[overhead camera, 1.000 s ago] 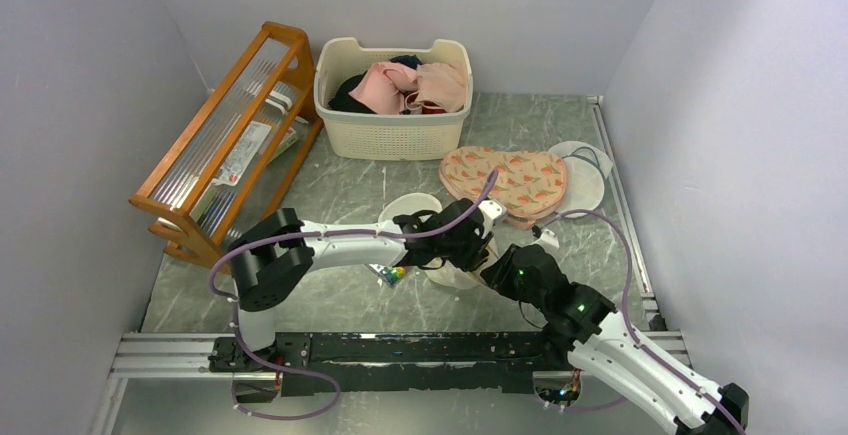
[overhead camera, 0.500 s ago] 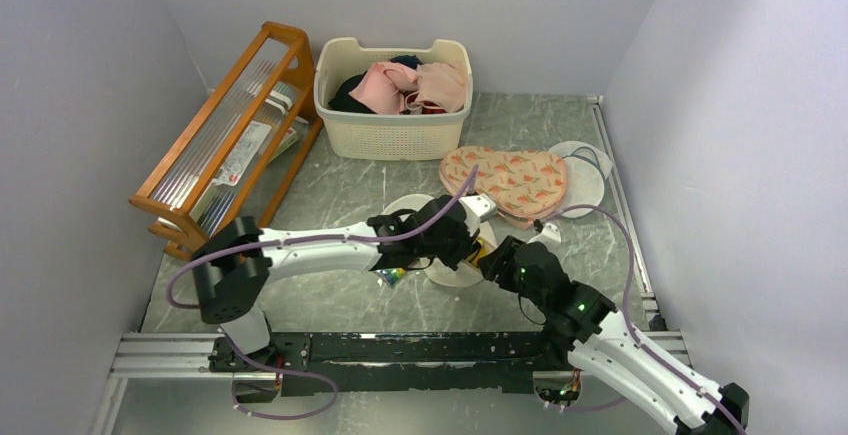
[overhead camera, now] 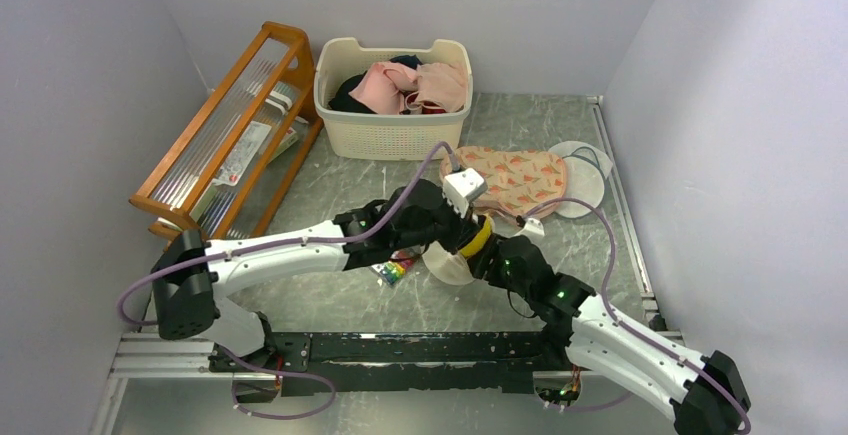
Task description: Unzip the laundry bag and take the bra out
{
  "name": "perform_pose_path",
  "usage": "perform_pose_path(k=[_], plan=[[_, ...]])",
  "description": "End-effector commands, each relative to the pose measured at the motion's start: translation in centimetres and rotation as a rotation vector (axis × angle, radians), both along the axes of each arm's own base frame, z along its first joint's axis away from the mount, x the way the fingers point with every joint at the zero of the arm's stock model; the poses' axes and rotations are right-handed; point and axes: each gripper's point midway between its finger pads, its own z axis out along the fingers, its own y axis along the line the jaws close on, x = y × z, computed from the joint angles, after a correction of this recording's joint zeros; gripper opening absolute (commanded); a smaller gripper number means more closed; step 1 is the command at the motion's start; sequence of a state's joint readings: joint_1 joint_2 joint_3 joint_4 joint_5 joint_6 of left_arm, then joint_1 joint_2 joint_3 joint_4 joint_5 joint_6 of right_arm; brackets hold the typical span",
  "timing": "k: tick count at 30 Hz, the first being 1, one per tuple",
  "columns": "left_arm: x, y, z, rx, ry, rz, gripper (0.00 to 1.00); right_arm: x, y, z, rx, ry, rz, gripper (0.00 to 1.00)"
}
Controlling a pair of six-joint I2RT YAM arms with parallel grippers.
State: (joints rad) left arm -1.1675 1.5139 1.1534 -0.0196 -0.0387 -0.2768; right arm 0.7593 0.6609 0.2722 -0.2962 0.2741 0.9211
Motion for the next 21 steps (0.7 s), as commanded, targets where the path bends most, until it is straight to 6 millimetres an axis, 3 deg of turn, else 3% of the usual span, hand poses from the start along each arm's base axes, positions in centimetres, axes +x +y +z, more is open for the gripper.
perform_pose_path(k=[1,7,15,21], plan=[[1.2,-0.3,11.3,-0.320,-0.152,0.056,0.07,-0.1,-0.1,-0.1,0.003,-0.016,0.004,0.55],[0.9,2.0,18.1,-0.575,-0.189,0.086,0.07,0.2,-1.2,0.3,-0.019,-0.043,-0.040,0.56],[3.5,6.1,23.7,-0.909,0.096,0.186,0.07,0.9,-1.1,1.8,-0.032,-0.067,-0.044,0.56],[3.1,8.0,30.1,-0.981,-0.025,0.116,0.07,1.0,-0.8,3.5,-0.005,-0.108,-0.023,0.61]])
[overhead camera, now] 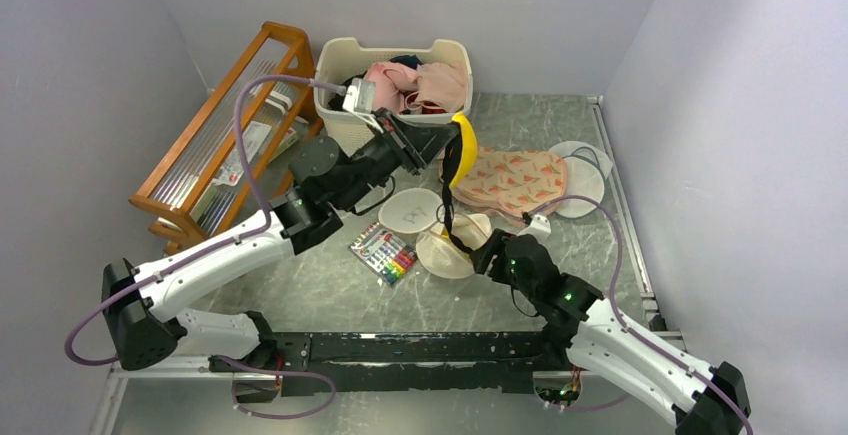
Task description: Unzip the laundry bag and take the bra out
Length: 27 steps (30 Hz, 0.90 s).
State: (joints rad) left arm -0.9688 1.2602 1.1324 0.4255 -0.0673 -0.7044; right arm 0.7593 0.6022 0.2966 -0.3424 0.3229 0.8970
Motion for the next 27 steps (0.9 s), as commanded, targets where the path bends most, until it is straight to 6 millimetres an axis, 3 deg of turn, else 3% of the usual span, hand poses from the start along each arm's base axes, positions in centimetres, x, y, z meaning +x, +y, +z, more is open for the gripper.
perform_pose_path(k=[1,7,15,20,27], plan=[[-2.6,1.8,10.0,-0.167,-0.159,-0.060,0.07,0.5,-0.1,2.2,0.012,-0.060,0.000,0.63],[-3.8,2.7,16.3,-0.206,-0.289,-0.068,0.07,0.3,0.1,3.1,0.033,-0.083,0.019,0.75],[-4.9,2.5,21.1,-0.271,-0.396,-0.108,0.07,0.3,0.2,5.4,0.054,-0.140,0.044,0.87],[-3.0,2.4,22.4,-0.229,-0.434,-0.004,0.07,-0.1,0.0,6.3,0.057,-0.150,0.058,0.90],[1.7,3.4,24.1,-0.133,-0.535,0.254,0.07,-0.6,0.3,7.6,0.092,-0.178,0.094,0.93]])
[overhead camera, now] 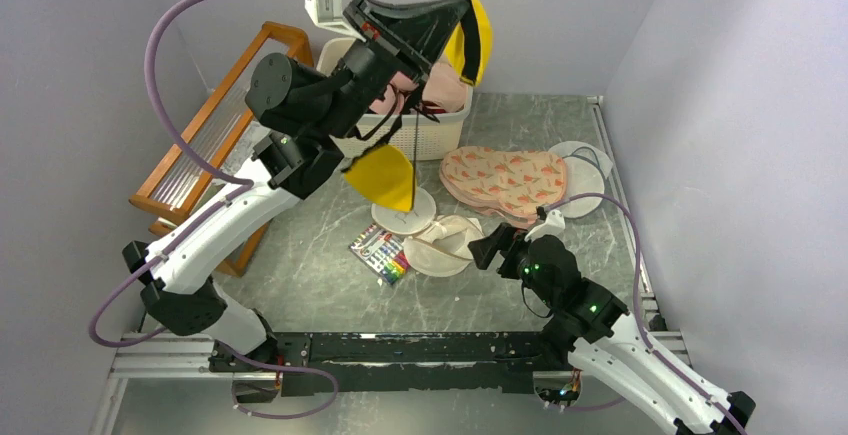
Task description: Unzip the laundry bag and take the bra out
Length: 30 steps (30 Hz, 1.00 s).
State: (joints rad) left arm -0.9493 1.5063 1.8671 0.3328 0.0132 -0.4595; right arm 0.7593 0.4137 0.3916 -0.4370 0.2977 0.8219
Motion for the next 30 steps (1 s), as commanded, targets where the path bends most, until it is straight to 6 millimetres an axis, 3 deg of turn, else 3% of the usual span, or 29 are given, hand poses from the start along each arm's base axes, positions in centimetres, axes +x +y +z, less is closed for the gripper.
perform_pose_path(k=[1,4,8,14,24,28,30], plan=[[2.9,2.4,3.1,0.007,-0.102,0.233,0.07,-0.5,0.4,1.3,0.010,-0.029,0.051,0.93],[5.8,2.9,4.2,0.026,-0.138,0.347,0.07,-0.8,0.9,1.8,0.016,-0.042,0.092,0.96],[10.3,5.5,5.3,-0.006,-0.175,0.479,0.07,-1.1,1.3,2.3,0.029,-0.051,0.122,1.00],[15.0,7.5,5.2,-0.016,-0.291,0.593,0.07,-0.8,1.5,2.8,0.003,-0.048,0.128,1.00],[28.4,12.6,-1.3,-0.021,-0.185,0.633,0.07,-0.7,1.1,2.4,-0.006,-0.038,0.104,1.00],[31.1,14.3,-4.3,-0.020,-0.120,0.550,0.07,-0.3,0.8,2.1,-0.036,-0.032,0.086,1.00],[31.8,14.1,-7.2,0.024,-0.080,0.544,0.07,-0.1,0.8,1.6,-0.051,-0.025,0.082,1.00]])
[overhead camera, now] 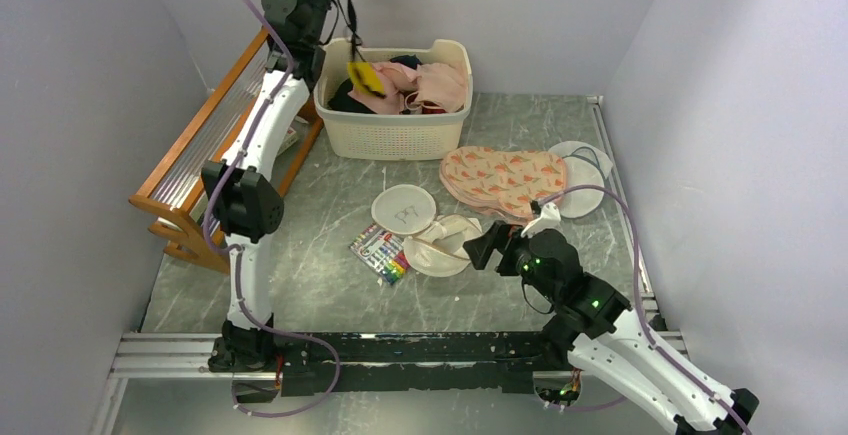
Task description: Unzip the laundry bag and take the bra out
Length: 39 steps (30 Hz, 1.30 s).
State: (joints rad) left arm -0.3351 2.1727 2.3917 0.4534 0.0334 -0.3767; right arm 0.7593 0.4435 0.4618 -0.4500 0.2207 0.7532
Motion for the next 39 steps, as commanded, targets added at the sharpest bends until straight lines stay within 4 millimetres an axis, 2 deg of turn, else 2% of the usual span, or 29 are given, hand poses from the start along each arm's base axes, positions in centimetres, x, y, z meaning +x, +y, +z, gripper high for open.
perform_pose_path(k=[1,4,7,11,12,14,16,20,23,26,27,29,30,34,35,36,37,39], plan=[[-2.4,0.0,0.1,-0.009,-0.042,-0.120,0.07,0.5,-0.2,-0.6,-0.043,-0.003,-0.015,1.00],[-2.0,-0.5,-3.8,0.054,0.040,-0.125,0.07,1.0,0.3,-0.4,-0.049,-0.010,-0.004,1.00],[-2.0,-0.4,-8.3,0.098,0.118,-0.112,0.07,1.7,1.2,0.4,-0.052,-0.024,0.017,1.00],[-1.8,-1.4,-14.4,0.195,0.217,-0.142,0.07,3.3,3.1,2.0,-0.058,-0.101,0.073,1.00],[-1.5,-1.2,-16.7,0.201,0.270,-0.131,0.07,3.7,3.6,2.2,-0.063,-0.121,0.086,1.00],[-0.7,-0.3,-19.7,0.250,0.320,-0.058,0.07,4.6,4.4,2.4,-0.079,-0.142,0.097,1.00],[0.1,-0.4,-22.4,0.315,0.362,-0.033,0.07,5.7,4.8,2.4,-0.098,-0.132,0.077,1.00],[1.3,-1.6,-26.7,0.504,0.414,0.034,0.07,7.1,5.6,2.8,-0.111,-0.121,0.054,1.00],[0.9,-3.0,-29.3,0.675,0.415,0.072,0.07,7.5,5.2,3.5,-0.122,-0.137,0.031,1.00],[-0.3,-5.1,-30.7,0.807,0.394,0.065,0.07,7.5,4.4,4.7,-0.128,-0.173,0.008,1.00],[-0.9,-5.9,-31.0,0.838,0.390,0.046,0.15,7.5,4.0,5.1,-0.129,-0.186,-0.001,1.00],[-2.1,-7.2,-31.1,0.870,0.394,0.011,0.44,7.2,3.2,5.7,-0.130,-0.209,-0.024,1.00],[-2.6,-7.6,-31.0,0.867,0.412,0.001,0.53,7.1,2.8,6.1,-0.129,-0.221,-0.033,1.00],[-5.7,-7.1,-27.9,0.738,0.490,-0.079,0.79,6.1,1.1,7.1,-0.133,-0.255,-0.058,1.00],[-6.8,-7.1,-27.1,0.706,0.497,-0.115,0.91,6.0,0.7,7.4,-0.135,-0.264,-0.063,1.00],[-8.1,-7.0,-26.4,0.678,0.504,-0.157,0.97,5.8,0.4,7.7,-0.138,-0.275,-0.068,1.00],[-9.6,-6.9,-24.8,0.647,0.494,-0.187,1.00,5.7,0.0,8.0,-0.142,-0.285,-0.075,1.00],[-11.9,-6.3,-24.0,0.580,0.537,-0.227,1.00,5.4,-0.6,8.7,-0.151,-0.301,-0.082,1.00]])
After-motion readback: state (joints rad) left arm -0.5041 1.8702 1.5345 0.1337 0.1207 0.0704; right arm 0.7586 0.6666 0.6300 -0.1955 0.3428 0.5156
